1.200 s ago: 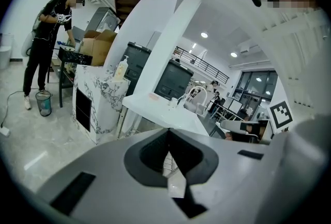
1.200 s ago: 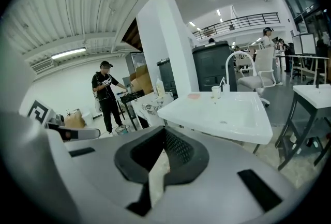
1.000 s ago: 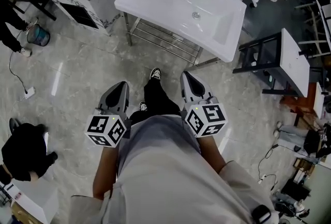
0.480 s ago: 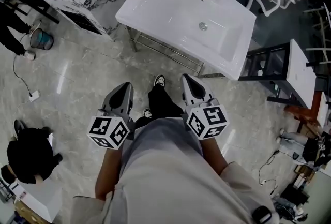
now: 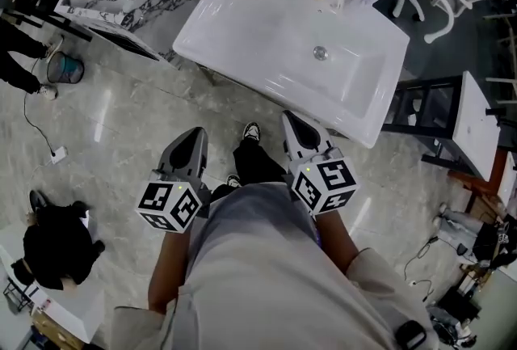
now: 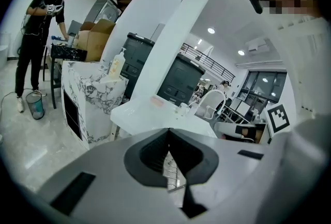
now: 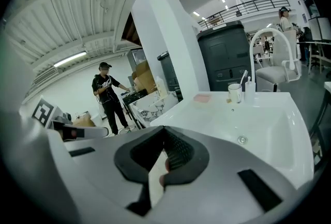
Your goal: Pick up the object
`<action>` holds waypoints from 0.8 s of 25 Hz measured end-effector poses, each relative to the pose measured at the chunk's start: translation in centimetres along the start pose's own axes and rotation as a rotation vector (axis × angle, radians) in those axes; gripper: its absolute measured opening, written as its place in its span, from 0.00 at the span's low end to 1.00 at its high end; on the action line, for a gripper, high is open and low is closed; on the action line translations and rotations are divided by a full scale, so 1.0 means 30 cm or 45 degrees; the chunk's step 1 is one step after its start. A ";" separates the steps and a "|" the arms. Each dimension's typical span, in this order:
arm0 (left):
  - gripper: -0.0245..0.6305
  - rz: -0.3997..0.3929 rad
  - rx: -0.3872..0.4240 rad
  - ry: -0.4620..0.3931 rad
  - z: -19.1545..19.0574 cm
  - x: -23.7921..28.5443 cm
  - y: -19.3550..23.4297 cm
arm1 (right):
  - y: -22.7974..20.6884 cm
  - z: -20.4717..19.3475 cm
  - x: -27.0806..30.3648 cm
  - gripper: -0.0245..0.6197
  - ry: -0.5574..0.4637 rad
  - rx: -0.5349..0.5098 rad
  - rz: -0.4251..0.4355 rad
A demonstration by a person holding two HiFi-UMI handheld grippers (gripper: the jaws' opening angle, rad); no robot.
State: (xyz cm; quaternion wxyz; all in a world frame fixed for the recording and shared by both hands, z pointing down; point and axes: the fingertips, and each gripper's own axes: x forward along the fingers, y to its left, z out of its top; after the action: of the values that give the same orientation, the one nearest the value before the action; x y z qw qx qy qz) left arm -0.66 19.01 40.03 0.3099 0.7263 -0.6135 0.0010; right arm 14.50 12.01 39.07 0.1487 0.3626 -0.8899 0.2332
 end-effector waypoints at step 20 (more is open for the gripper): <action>0.04 0.008 0.037 0.050 0.144 0.303 -0.017 | -0.223 0.152 0.176 0.05 0.030 0.032 0.044</action>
State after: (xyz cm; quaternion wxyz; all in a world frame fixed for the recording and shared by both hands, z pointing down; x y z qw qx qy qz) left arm 0.38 8.98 39.78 0.3115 0.7287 -0.6094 0.0251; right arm 15.20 2.39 39.56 0.1505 0.3463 -0.8912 0.2512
